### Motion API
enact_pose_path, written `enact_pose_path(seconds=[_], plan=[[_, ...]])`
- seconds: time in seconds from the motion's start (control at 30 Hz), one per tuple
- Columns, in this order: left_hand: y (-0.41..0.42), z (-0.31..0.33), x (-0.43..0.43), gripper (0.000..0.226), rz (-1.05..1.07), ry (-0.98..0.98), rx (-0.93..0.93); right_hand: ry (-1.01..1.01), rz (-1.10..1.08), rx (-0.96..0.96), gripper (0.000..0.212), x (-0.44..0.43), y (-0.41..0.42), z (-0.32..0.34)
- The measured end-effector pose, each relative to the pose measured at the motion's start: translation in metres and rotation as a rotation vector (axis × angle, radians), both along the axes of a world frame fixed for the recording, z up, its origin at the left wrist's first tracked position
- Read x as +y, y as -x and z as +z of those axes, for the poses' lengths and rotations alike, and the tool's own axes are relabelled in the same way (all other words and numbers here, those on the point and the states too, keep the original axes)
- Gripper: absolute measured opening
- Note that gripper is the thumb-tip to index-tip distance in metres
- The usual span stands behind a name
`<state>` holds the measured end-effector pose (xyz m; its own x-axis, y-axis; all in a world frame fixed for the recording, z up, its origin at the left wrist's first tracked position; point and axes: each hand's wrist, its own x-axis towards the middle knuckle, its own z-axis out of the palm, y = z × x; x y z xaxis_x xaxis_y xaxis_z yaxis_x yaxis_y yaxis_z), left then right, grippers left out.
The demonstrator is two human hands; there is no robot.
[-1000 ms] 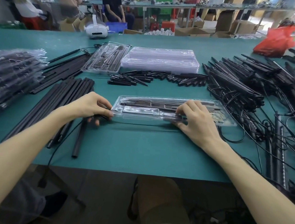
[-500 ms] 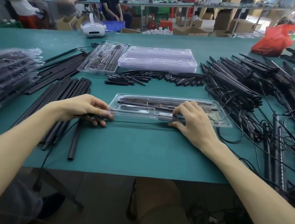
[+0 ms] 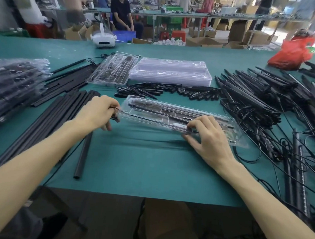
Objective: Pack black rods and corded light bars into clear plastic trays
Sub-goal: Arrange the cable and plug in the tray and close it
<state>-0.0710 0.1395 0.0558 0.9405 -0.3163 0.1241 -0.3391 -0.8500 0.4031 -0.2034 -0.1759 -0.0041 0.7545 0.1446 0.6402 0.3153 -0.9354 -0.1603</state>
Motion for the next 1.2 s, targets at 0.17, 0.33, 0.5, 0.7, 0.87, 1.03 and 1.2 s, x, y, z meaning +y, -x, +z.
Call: enact_pose_path(seconds=[0.17, 0.33, 0.5, 0.7, 0.87, 1.03, 1.2], plan=[[0.002, 0.022, -0.013, 0.020, 0.029, 0.190, 0.345, 0.007, -0.014, -0.054, 0.025, -0.003, 0.001, 0.001], [0.006, 0.052, -0.010, 0.030, 0.010, 0.630, 0.869, -0.018, -0.042, -0.115, 0.025, -0.004, 0.002, 0.001], [0.005, 0.043, -0.024, 0.024, 0.067, 1.029, 0.908, -0.024, -0.061, -0.107, 0.028, -0.002, 0.000, -0.001], [-0.008, 0.031, -0.027, 0.016, 0.229, 1.577, 0.892, -0.011, -0.210, -0.004, 0.034, -0.006, -0.002, -0.006], [-0.016, 0.015, -0.037, 0.006, 0.270, 1.810, 0.669, 0.032, -0.440, 0.177, 0.041, -0.007, -0.005, -0.009], [-0.015, -0.008, -0.048, 0.021, 0.343, 1.736, 0.491, -0.006, -0.297, 0.091, 0.041, -0.005, 0.000, -0.005], [-0.016, -0.027, -0.048, 0.021, 0.450, 1.644, 0.412, -0.095, -0.146, 0.057, 0.042, -0.002, 0.003, -0.002]])
